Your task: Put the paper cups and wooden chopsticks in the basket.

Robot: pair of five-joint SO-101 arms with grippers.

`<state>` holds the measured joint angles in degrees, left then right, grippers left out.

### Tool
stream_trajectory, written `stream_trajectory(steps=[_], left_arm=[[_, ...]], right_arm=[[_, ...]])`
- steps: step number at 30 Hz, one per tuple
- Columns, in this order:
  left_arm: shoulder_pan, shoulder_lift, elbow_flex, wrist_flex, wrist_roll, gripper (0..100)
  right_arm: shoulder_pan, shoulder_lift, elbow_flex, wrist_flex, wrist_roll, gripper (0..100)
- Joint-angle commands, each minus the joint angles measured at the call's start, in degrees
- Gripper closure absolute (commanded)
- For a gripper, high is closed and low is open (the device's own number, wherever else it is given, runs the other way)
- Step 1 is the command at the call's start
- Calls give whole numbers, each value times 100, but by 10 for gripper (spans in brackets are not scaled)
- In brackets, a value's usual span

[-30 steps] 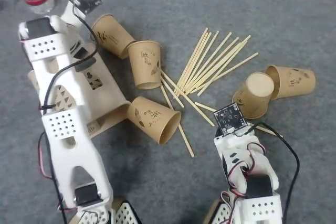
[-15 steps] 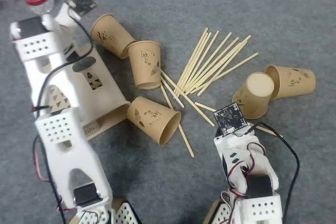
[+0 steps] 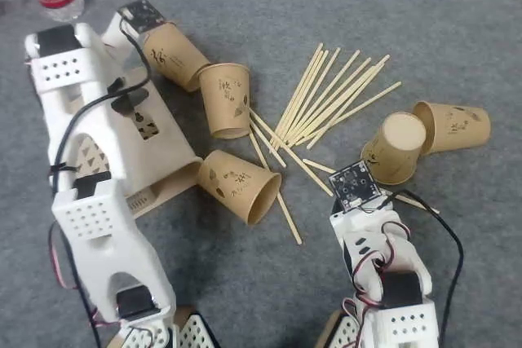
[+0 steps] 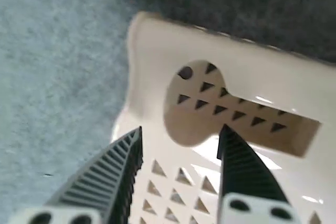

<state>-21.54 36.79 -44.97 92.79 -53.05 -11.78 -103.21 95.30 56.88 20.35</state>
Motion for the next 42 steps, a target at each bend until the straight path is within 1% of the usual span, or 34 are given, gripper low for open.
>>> stream_trajectory(steps=[1, 8, 11, 17, 28, 34, 36, 38, 40, 42], left_arm=[[114, -431, -57, -334, 105, 760], [220, -422, -374, -352, 176, 760], [229, -396, -330, -695, 308, 760], [220, 132, -374, -835, 308, 760], [105, 897, -374, -1574, 290, 760], [79, 1020, -374, -1644, 264, 765], [79, 1029, -374, -1574, -18, 795], [79, 993, -374, -1415, -334, 893], [79, 967, -418, -1380, -396, 1000], [70, 967, -743, -1064, -396, 983]], right_arm=[[-40, -75, 105, 31, 70, 990], [-48, -75, 105, 31, 70, 990], [-40, -75, 105, 31, 70, 990], [-31, -75, 105, 31, 70, 990], [-40, -75, 105, 31, 70, 990], [-48, -75, 105, 31, 70, 990], [-48, -75, 105, 31, 70, 990], [-48, -75, 105, 31, 70, 990], [-48, -75, 105, 31, 70, 990], [-48, -75, 105, 31, 70, 990]])
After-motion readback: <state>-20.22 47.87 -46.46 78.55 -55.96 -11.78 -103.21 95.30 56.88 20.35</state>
